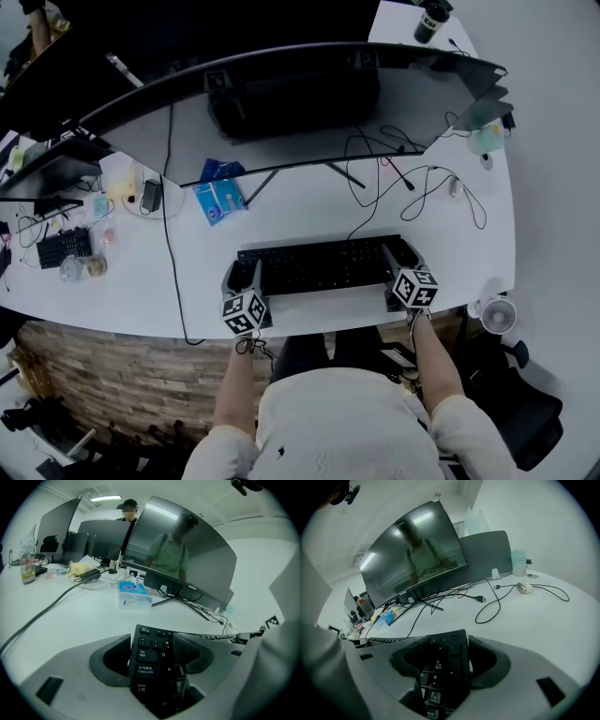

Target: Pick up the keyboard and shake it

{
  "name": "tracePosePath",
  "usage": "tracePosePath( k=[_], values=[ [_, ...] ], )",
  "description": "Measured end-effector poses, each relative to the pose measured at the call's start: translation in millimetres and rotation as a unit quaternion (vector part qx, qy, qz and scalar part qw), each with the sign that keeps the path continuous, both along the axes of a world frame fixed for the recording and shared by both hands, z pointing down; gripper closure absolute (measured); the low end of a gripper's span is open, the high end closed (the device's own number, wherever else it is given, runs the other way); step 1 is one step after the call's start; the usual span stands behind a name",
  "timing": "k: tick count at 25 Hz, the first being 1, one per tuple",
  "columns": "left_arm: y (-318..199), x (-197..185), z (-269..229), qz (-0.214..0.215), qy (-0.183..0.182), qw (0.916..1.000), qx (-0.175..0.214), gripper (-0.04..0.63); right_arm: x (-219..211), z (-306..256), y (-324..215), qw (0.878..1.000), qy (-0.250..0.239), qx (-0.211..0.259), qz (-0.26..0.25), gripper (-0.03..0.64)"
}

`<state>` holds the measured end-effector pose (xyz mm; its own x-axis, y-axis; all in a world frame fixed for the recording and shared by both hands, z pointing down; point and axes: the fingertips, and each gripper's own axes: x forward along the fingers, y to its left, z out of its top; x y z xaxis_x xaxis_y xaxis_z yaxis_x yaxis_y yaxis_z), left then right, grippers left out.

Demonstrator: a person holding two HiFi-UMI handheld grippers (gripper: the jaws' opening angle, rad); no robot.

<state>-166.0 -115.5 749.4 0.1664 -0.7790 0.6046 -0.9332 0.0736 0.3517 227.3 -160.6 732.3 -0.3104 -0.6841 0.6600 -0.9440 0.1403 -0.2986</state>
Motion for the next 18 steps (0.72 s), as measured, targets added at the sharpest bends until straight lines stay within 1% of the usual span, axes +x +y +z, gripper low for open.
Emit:
tracePosePath(
  k=[12,18],
  values=[
    [0.8,-0.8,6.6,0.01,-0.005,0.9999,-0.009,0.321,-1.0,14.7,2.9,1.0,-0.008,-0.019,0.007,0.371],
    [-3.8,-0.6,3.4,0.014,-0.01,0.9999,-0.004,0.321,-0.8,14.9,2.4,1.0,-0.019,-0.021,0.011,0.372]
  ],
)
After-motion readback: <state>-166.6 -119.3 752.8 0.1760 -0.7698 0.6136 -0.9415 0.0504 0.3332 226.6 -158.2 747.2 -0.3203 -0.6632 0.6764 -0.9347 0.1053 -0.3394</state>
